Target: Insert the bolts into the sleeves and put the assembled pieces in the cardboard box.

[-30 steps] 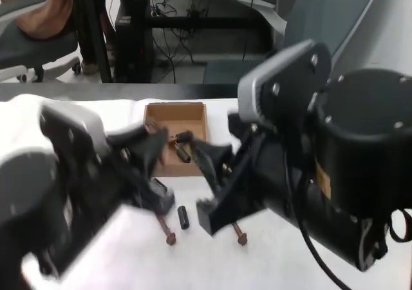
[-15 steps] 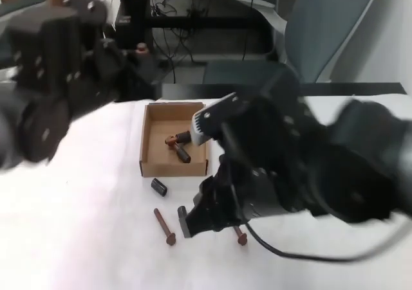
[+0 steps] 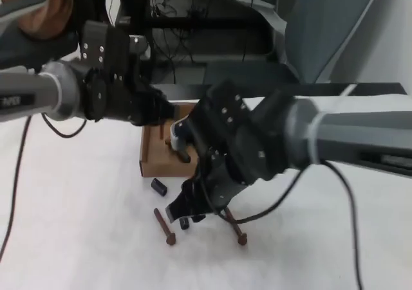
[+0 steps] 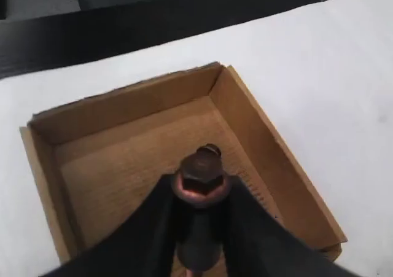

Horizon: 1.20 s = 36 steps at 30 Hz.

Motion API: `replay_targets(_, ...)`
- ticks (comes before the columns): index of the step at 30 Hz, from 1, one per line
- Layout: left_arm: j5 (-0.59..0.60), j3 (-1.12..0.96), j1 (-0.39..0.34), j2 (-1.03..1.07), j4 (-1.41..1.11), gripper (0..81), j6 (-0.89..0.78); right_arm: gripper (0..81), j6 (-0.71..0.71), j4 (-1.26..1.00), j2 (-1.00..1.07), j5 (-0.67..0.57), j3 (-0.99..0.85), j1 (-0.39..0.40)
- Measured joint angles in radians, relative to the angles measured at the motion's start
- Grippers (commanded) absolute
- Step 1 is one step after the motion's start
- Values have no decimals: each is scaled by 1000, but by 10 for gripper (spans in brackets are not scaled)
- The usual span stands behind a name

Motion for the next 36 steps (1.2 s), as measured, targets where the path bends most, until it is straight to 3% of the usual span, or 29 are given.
replay_targets(1,8,-2,0,7,-2,641,0,438,-5,1,27,-3,-18,0)
replay_targets(2,14,-1,0,11,-7,700,0,438,-10,1,55,-3,-33,0)
replay_targets(8,13,-6,3,9,-24,700,-22,428,-35,-13,174,-19,-105,0)
replay_targets(10,13,-6,11,-8,-5,700,-22,315,-37,-3,208,-26,-140,0)
replay_targets(13,7,-6,30,-65,24,700,-21,3,-53,20,222,-19,-163,0)
replay_targets(18,-3,-12,75,-199,175,700,61,6,-106,64,214,6,-169,0)
replay_targets(24,0,-3,98,-301,457,700,336,6,-109,103,98,36,-151,-10)
replay_targets(27,2,0,77,-302,570,634,502,6,-102,106,-17,43,-148,-24)
replay_targets(32,-11,1,-1,-290,681,694,833,6,-101,129,-227,44,-148,-55)
replay_targets(36,-71,7,-92,-275,671,679,1064,6,-100,147,-367,46,-148,-102)
